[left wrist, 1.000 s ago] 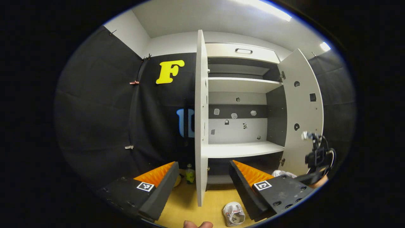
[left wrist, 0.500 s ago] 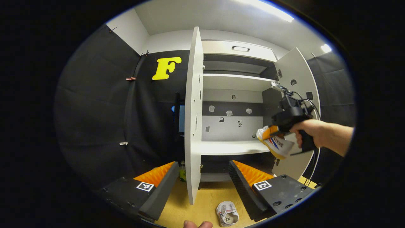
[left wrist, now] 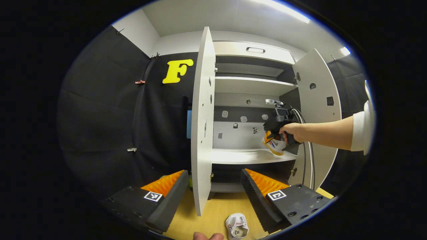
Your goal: Grab one shoe with the right hand and put it into the shoe cabinet, grab the other shoe with the left hand and put it into the shoe cabinet; then close the right door with the right hand and the left door with the left hand.
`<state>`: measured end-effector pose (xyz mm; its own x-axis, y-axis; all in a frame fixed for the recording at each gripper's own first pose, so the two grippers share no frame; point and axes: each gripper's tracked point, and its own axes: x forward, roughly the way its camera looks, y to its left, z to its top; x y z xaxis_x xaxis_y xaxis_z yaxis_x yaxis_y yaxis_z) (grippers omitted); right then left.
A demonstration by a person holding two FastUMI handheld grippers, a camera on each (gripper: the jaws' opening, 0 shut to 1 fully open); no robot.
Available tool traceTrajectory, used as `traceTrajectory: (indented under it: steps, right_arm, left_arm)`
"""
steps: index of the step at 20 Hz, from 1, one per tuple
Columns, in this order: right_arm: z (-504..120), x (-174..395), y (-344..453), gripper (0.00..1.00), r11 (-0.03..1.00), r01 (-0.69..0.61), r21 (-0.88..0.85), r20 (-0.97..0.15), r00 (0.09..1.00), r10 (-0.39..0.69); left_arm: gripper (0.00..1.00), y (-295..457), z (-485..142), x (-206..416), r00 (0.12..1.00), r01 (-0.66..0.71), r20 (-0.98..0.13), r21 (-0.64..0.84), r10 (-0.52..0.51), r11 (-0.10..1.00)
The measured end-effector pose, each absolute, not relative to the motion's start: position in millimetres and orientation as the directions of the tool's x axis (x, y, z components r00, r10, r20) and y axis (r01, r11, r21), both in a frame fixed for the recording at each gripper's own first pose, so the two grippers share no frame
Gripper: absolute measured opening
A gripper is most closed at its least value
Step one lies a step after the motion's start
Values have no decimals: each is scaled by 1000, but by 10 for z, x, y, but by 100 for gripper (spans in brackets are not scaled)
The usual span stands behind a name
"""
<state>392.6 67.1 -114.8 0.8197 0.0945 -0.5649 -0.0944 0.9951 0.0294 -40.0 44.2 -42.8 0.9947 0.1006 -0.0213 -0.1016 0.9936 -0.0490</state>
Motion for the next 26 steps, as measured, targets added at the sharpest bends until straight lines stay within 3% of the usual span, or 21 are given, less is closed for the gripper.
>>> traceTrajectory:
  steps: [5,14,17,18,19,21,23,26]
  right_arm:
    - [-1482,4500,697,5,990,-121,-70,-601,798,55]
    - [-1834,4735,903,7,985,-132,-116,-643,765,27]
    - [-1805,4576,931,24,990,-130,-60,-666,744,57]
    - [-1767,4516,936,34,991,-126,-39,-668,741,68]
    - [-1723,4459,968,57,992,-128,-14,-669,738,86]
    - [-1611,4304,1065,90,989,-147,31,-671,730,130]
    - [-1491,4143,1070,100,986,-163,30,-663,735,142]
    - [-1300,3871,979,99,986,-161,33,-633,761,146]
  left_arm:
    - [98,440,-444,-316,983,-177,-56,-41,175,983]
    - [98,359,-336,-332,968,-246,-53,-9,245,969]
    - [98,290,-307,-330,974,-223,-40,-8,222,975]
    - [98,262,-302,-323,977,-210,-38,-10,209,978]
    - [98,230,-302,-315,980,-197,-35,-14,196,980]
    - [98,178,-305,-306,985,-170,-32,-29,169,985]
    - [98,143,-310,-324,989,-147,-28,-42,146,988]
    - [96,152,-399,-330,993,-116,-36,-56,114,992]
